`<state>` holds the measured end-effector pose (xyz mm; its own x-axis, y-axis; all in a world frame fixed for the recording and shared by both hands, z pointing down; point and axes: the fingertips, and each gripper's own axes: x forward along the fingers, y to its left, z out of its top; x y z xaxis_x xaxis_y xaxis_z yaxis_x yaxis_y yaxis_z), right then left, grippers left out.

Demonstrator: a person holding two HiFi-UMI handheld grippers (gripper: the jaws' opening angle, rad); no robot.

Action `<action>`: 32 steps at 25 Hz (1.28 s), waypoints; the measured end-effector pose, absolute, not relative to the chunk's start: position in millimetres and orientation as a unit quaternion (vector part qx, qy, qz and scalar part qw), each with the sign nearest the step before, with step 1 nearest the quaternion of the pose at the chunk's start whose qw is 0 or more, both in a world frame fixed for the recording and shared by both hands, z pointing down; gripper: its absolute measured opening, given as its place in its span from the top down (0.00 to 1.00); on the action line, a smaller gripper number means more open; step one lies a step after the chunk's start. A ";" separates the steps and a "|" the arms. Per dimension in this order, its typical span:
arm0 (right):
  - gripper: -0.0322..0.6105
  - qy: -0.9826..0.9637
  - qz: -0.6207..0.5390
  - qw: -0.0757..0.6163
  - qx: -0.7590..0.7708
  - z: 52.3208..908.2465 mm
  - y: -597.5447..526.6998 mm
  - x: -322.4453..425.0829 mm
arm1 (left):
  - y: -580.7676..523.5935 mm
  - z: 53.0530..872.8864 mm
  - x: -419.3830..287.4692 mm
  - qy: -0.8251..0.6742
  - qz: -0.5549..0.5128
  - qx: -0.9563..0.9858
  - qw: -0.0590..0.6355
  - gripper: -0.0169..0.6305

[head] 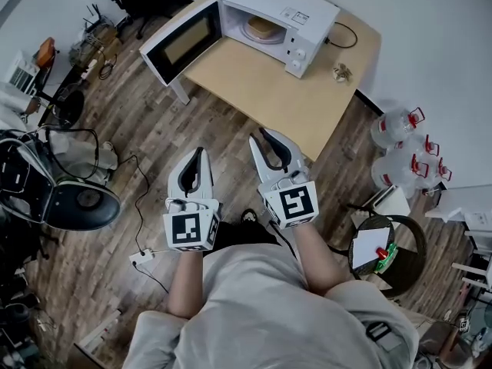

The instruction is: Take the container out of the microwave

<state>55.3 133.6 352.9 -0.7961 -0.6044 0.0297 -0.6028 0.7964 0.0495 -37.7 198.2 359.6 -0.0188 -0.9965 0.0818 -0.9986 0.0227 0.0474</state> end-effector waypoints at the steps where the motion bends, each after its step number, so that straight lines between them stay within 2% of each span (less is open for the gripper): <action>1: 0.81 -0.947 -0.018 0.021 0.319 353.2 128.9 55.4 | 193.8 359.8 -38.0 -0.713 0.014 0.699 0.046 0.97; 14: 0.81 -0.927 0.008 0.032 0.372 375.1 37.1 47.3 | 90.0 375.0 -49.1 -0.668 0.033 0.742 0.055 0.97; 32: 0.80 -0.872 0.011 0.066 0.485 373.6 -66.3 -17.9 | -41.7 373.6 -118.5 -0.559 0.028 0.826 0.071 0.97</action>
